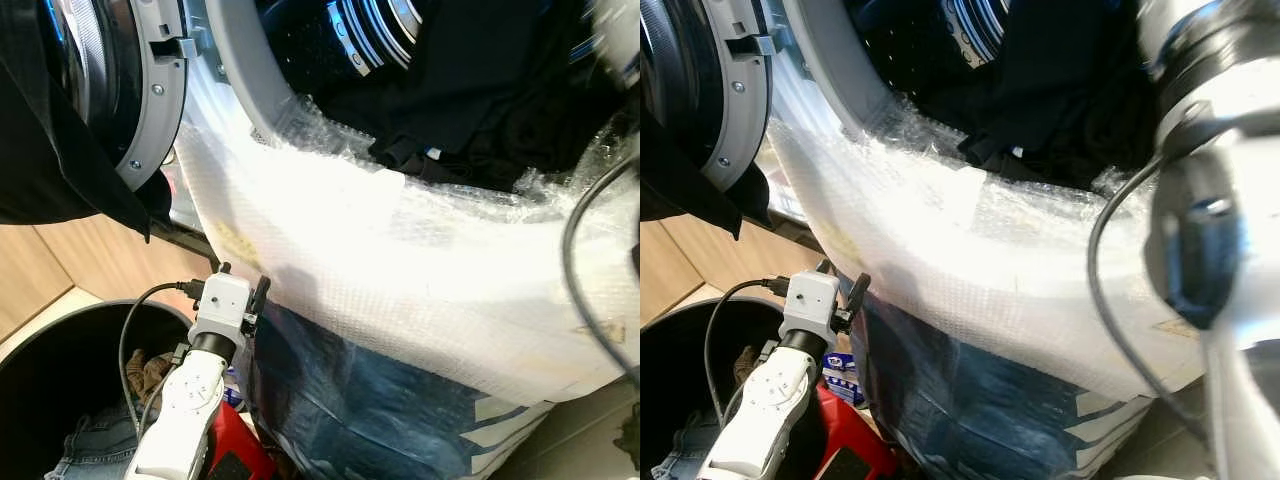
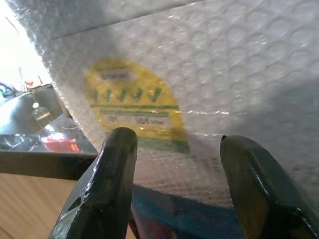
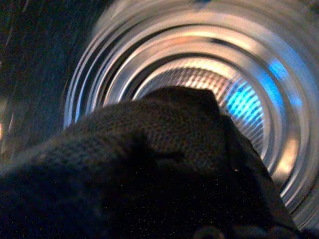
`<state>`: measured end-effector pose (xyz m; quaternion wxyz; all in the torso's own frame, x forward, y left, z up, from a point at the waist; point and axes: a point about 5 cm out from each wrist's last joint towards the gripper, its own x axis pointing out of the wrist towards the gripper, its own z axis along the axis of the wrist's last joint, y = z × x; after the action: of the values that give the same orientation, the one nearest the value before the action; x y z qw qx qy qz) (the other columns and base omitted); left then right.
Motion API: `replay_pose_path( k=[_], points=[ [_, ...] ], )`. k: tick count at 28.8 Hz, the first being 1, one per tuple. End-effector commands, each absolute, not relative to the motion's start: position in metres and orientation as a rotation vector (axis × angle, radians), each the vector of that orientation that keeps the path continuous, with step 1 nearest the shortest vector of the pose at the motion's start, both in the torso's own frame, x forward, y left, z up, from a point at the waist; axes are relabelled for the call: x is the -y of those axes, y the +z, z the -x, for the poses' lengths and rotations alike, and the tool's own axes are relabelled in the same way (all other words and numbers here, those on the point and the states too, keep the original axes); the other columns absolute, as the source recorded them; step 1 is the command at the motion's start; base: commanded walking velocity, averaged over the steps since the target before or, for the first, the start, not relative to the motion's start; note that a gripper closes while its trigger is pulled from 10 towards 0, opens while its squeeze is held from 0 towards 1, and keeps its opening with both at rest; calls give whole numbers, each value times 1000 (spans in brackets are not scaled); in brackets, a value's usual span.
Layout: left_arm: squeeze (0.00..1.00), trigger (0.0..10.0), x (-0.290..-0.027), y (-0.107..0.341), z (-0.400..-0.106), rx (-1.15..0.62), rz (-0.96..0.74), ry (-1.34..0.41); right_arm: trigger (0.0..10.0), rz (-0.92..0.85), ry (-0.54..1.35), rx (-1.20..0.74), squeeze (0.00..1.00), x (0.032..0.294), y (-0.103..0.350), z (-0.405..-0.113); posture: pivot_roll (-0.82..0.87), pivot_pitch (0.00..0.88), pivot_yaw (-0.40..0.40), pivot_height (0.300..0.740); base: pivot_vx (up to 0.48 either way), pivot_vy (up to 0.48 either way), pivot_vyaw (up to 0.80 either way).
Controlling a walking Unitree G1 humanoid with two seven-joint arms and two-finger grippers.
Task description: Clothes washing
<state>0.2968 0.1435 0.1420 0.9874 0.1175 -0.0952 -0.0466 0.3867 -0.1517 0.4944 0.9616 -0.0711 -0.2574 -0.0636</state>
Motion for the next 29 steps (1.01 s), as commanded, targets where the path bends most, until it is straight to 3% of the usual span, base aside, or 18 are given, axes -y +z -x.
replay_pose_path(
  k=[1,9,13,14,15,25,29],
  points=[
    [0,10000,-142,144,-296,200,-259,-103,10000,186,-32,398,0,136,453,-405,-20,54,-36,740,0,0,0],
    [0,10000,-137,144,-295,200,-253,-114,10000,161,73,266,0,115,394,-422,-18,52,-31,740,0,0,0],
    [0,10000,-135,144,-294,201,-255,-123,10000,155,56,266,0,117,388,-423,-12,50,-33,740,0,0,0],
    [0,10000,-135,144,-293,202,-256,-123,10000,145,40,281,129,120,390,-423,-11,48,-33,740,0,0,0],
    [0,10000,-136,144,-293,202,-257,-122,10000,143,26,301,1000,124,394,-422,-15,47,-30,740,0,0,0],
    [0,10000,-134,141,-292,192,-255,-136,10000,201,-9,401,1000,146,402,-416,-32,40,-28,740,0,0,0],
    [0,10000,-133,140,-292,192,-250,-138,10000,212,91,408,1000,138,386,-416,-39,34,-27,740,0,0,0]
  ],
)
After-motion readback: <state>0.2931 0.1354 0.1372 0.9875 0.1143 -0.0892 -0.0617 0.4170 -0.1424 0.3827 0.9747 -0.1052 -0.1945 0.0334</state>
